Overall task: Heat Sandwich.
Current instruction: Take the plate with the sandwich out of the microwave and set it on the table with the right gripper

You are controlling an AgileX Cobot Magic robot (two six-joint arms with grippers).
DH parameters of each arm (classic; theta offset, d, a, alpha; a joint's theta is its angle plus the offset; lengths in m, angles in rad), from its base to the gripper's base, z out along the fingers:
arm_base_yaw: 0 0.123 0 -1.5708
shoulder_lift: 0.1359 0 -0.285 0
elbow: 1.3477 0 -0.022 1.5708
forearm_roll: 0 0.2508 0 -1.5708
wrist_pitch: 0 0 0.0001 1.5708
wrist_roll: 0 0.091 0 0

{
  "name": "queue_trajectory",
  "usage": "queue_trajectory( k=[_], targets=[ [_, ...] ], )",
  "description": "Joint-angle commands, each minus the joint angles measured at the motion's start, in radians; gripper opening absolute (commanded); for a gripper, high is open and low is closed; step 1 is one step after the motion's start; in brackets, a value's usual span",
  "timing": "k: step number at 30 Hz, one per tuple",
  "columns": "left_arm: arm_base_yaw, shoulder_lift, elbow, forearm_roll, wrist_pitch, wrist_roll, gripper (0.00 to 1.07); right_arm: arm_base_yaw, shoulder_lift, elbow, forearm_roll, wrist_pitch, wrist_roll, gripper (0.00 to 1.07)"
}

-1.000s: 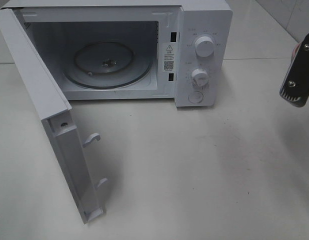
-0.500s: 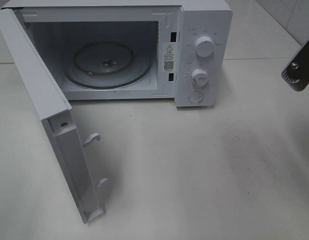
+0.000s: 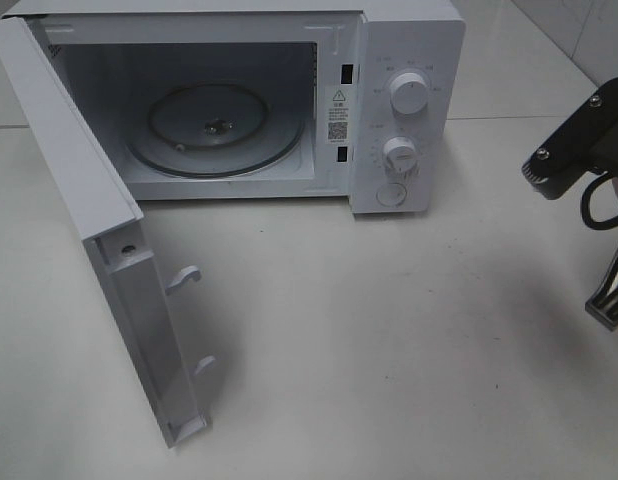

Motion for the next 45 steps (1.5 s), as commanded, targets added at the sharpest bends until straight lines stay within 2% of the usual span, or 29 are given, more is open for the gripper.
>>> queue_trajectory(
  k=[1, 33, 45],
  targets=[
    [0.004, -0.017, 0.001, -0.003, -0.006, -0.003, 0.98, 0.003, 0.025, -0.004, -0.041, 0.001, 0.042, 0.04],
    [0.004, -0.017, 0.001, -0.003, -0.006, -0.003, 0.98, 0.003, 0.317, -0.004, -0.066, -0.164, 0.210, 0.05],
    [0.004, -0.017, 0.001, -0.003, -0.006, -0.003, 0.98, 0.003, 0.445, -0.004, -0.154, -0.219, 0.330, 0.05]
  ],
)
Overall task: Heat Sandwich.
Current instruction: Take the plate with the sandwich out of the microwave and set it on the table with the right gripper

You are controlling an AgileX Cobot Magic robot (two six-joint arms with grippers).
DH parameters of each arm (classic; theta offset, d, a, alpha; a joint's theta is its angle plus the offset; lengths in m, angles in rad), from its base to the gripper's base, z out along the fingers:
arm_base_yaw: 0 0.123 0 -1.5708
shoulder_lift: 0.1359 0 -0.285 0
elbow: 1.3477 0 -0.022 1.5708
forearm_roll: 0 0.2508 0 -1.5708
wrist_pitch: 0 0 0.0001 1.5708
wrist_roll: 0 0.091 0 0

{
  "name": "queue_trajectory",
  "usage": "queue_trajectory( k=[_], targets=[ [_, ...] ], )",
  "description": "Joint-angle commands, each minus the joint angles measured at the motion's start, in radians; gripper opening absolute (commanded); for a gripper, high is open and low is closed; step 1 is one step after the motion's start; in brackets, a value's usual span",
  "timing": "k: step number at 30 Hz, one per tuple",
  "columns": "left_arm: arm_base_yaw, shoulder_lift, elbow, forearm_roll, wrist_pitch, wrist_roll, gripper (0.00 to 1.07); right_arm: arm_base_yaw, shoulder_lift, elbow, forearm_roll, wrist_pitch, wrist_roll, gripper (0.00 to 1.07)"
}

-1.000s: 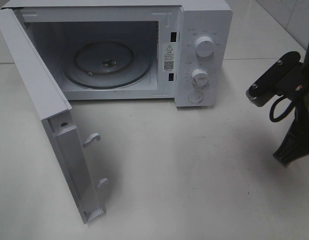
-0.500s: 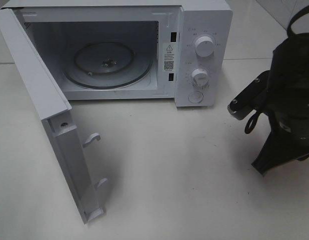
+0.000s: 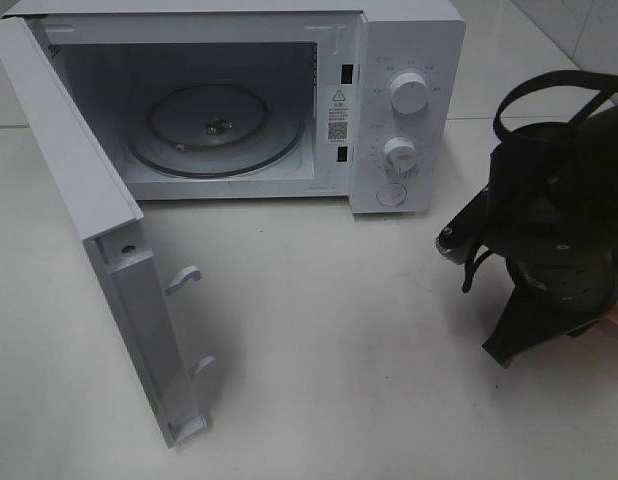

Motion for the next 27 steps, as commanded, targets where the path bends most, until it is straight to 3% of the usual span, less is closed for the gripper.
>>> queue_trajectory(
  k=[1, 27],
  targets=[
    [0.004, -0.017, 0.001, -0.003, -0.006, -0.003, 0.98, 0.003, 0.018, -0.003, -0.044, -0.008, 0.033, 0.05],
    [0.004, -0.017, 0.001, -0.003, -0.006, -0.003, 0.98, 0.001, 0.231, -0.003, -0.130, -0.146, 0.151, 0.07]
  ],
)
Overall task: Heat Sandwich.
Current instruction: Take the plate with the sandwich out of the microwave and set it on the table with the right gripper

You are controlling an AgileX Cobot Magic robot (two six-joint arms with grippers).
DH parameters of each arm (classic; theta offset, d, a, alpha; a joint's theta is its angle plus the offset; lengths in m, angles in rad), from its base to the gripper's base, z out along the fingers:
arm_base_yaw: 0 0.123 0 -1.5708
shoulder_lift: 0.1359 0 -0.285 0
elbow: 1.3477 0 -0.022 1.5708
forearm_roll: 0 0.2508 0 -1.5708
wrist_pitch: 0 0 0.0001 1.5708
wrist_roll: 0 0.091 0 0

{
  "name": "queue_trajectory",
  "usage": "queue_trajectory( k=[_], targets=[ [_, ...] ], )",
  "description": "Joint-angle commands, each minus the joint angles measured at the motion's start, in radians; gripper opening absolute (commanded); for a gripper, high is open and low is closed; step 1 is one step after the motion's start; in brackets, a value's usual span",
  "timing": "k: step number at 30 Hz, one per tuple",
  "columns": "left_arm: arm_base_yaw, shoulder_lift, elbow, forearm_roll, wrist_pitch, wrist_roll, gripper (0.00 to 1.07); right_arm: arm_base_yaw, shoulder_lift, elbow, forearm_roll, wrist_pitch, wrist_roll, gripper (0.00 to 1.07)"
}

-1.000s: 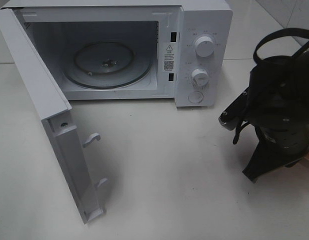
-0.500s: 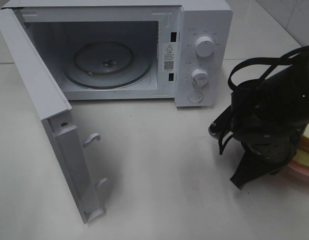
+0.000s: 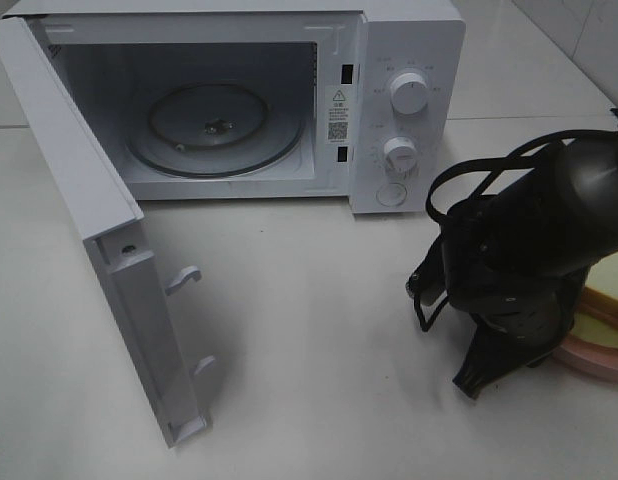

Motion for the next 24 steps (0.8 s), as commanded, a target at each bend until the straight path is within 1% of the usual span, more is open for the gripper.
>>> queue_trajectory(
  k=[1, 5, 7, 9, 10, 11, 12, 13, 14, 15, 17, 20, 21, 23, 24],
  targets=[
    [0.004, -0.017, 0.001, -0.003, -0.006, -0.003, 0.98, 0.001, 0.019, 0.000, -0.023, -0.003, 0.038, 0.07],
    [0.004, -0.017, 0.001, -0.003, -0.006, -0.003, 0.98, 0.001, 0.019, 0.000, -0.023, 0.006, 0.052, 0.11],
    [0.004, -0.017, 0.001, -0.003, -0.006, -0.003, 0.98, 0.001, 0.019, -0.001, -0.023, 0.019, 0.052, 0.14],
    [0.004, -0.017, 0.001, -0.003, -0.006, -0.003, 0.98, 0.001, 0.012, -0.001, -0.020, 0.032, 0.048, 0.22],
    [0.004, -0.017, 0.001, -0.003, -0.006, -0.003, 0.98, 0.001, 0.012, -0.001, -0.020, 0.032, 0.048, 0.22],
    [0.004, -0.017, 0.001, -0.003, -0.006, -0.003, 0.98, 0.001, 0.006, -0.001, -0.020, 0.037, 0.048, 0.24],
    [0.004, -0.017, 0.001, -0.003, -0.006, -0.003, 0.98, 0.001, -0.014, -0.001, -0.019, 0.050, 0.047, 0.28],
    [0.004, -0.017, 0.001, -0.003, -0.006, -0.003, 0.98, 0.001, -0.027, -0.001, -0.019, 0.050, 0.046, 0.36],
    [0.004, -0.017, 0.001, -0.003, -0.006, -0.003, 0.98, 0.001, -0.042, -0.001, -0.012, 0.050, 0.044, 0.39],
    [0.004, -0.017, 0.001, -0.003, -0.006, -0.003, 0.98, 0.001, -0.042, -0.001, -0.012, 0.050, 0.044, 0.39],
    [0.004, -0.017, 0.001, -0.003, -0.006, -0.003, 0.98, 0.001, -0.085, -0.001, 0.021, 0.049, 0.013, 0.46],
    [0.004, -0.017, 0.001, -0.003, -0.006, -0.003, 0.98, 0.001, -0.116, -0.001, 0.051, 0.050, -0.027, 0.49],
    [0.004, -0.017, 0.001, -0.003, -0.006, -0.003, 0.98, 0.001, -0.147, -0.001, 0.086, 0.050, -0.068, 0.51],
    [0.004, -0.017, 0.001, -0.003, -0.006, -0.003, 0.98, 0.001, -0.176, -0.001, 0.125, 0.049, -0.110, 0.53],
    [0.004, -0.017, 0.001, -0.003, -0.006, -0.003, 0.98, 0.001, -0.176, -0.001, 0.125, 0.049, -0.110, 0.53]
  ],
)
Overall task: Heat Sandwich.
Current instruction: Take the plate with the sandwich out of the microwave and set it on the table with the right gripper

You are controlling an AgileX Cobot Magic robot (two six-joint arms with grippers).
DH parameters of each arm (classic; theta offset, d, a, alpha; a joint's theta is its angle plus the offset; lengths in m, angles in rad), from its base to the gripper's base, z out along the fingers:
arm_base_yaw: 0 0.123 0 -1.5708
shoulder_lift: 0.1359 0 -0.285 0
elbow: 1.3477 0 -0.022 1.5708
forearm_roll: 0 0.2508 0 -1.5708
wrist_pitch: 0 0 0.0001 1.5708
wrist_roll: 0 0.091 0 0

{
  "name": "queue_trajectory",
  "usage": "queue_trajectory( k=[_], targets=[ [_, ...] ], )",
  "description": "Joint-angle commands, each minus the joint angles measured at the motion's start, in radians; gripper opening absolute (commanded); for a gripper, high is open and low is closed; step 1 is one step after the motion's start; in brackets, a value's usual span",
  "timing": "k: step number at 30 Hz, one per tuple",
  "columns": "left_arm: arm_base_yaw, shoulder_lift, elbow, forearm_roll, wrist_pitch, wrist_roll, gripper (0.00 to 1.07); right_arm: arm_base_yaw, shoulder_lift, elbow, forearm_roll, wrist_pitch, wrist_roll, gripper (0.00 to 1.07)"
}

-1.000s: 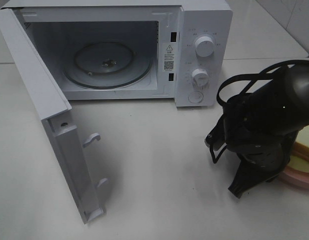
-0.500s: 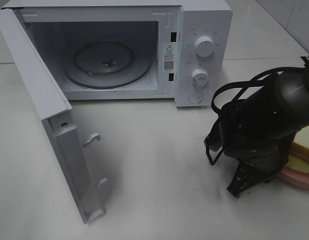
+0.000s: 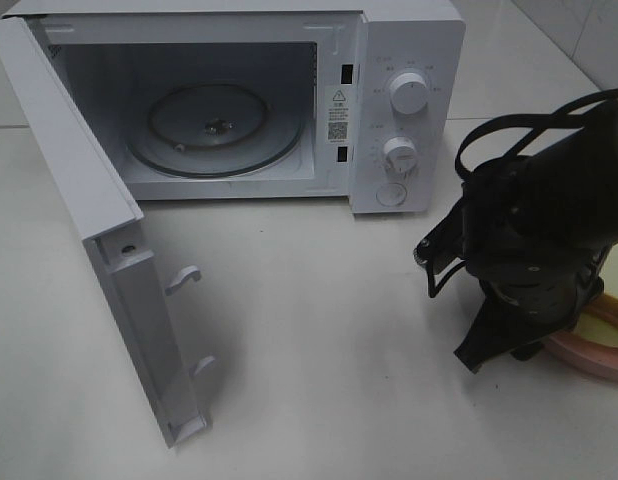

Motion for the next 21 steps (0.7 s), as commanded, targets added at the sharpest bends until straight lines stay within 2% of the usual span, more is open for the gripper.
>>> queue_trajectory(
  k=[1, 4, 9, 16, 21],
  targets=[
    [0.004, -0.017, 0.001, -0.003, -0.006, -0.003, 0.98, 0.001, -0.060, 0.002, 0.071, 0.013, -0.089, 0.54],
    [0.004, -0.017, 0.001, -0.003, -0.006, -0.003, 0.98, 0.001, -0.131, 0.002, 0.168, 0.013, -0.199, 0.57],
    [0.004, -0.017, 0.001, -0.003, -0.006, -0.003, 0.98, 0.001, -0.209, 0.002, 0.249, 0.013, -0.280, 0.63],
    [0.004, -0.017, 0.001, -0.003, -0.006, -0.003, 0.98, 0.001, -0.386, 0.002, 0.379, 0.017, -0.430, 0.80],
    [0.004, -0.017, 0.001, -0.003, -0.006, -0.003, 0.98, 0.001, -0.510, 0.002, 0.460, 0.032, -0.524, 0.81]
  ],
)
